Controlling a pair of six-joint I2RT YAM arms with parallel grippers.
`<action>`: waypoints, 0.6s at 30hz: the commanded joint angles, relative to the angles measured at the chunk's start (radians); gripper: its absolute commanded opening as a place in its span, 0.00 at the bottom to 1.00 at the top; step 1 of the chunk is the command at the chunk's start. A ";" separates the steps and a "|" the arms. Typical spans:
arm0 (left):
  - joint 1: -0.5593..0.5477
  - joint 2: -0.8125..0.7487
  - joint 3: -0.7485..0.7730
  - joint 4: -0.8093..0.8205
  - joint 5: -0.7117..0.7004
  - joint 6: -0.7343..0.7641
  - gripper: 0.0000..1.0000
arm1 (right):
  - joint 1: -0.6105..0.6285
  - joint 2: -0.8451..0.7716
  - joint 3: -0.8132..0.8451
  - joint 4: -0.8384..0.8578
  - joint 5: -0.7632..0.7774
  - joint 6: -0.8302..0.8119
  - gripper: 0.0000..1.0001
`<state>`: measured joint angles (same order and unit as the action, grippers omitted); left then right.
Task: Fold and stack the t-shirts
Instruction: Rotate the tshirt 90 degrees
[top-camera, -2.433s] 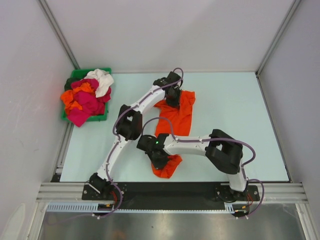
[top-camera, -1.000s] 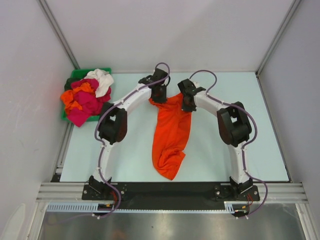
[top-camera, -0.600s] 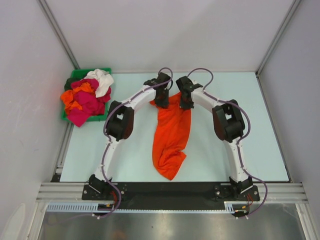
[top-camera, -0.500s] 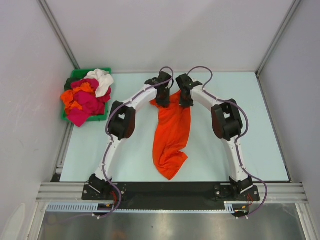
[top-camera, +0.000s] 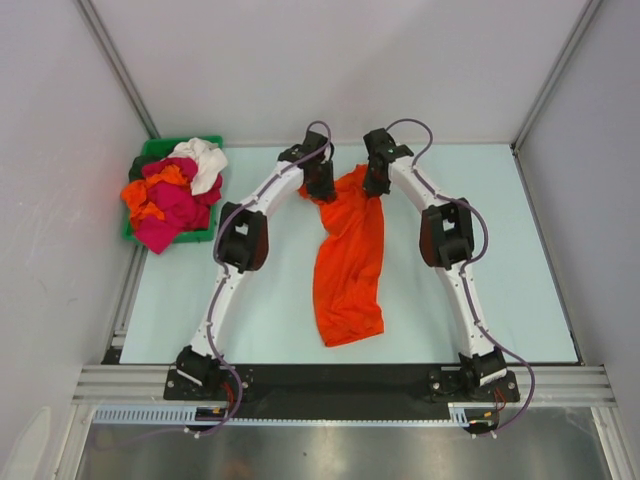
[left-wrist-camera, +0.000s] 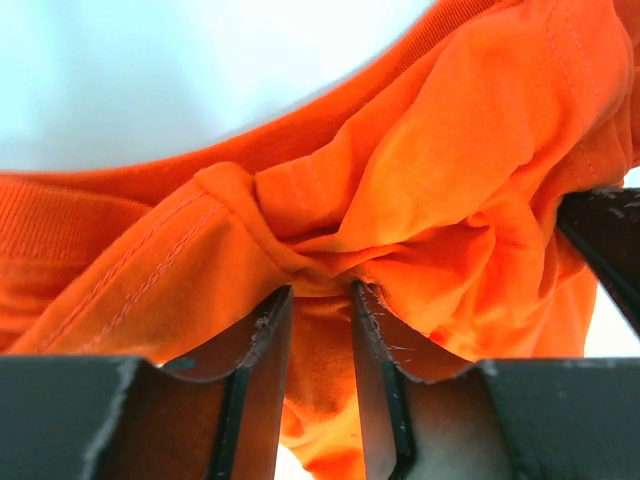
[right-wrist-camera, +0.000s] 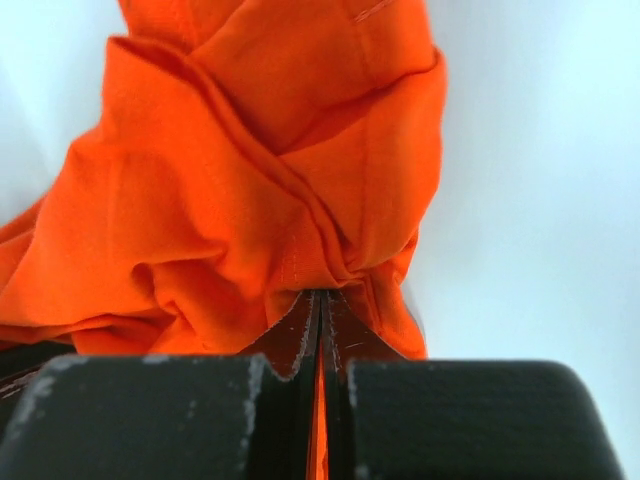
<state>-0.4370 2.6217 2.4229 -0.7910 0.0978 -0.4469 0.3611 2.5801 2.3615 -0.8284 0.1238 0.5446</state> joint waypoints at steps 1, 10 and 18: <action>0.037 0.034 0.062 0.030 0.034 -0.012 0.37 | -0.048 0.123 0.080 0.011 0.001 -0.015 0.02; 0.069 -0.002 0.100 0.070 0.039 0.019 0.47 | -0.039 0.054 -0.025 0.156 -0.009 -0.040 0.15; 0.057 -0.218 0.029 0.062 -0.047 0.033 0.52 | 0.024 -0.250 -0.252 0.299 0.114 -0.035 0.34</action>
<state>-0.3744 2.6114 2.4722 -0.7509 0.1020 -0.4408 0.3542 2.4699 2.1426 -0.5823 0.1268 0.5369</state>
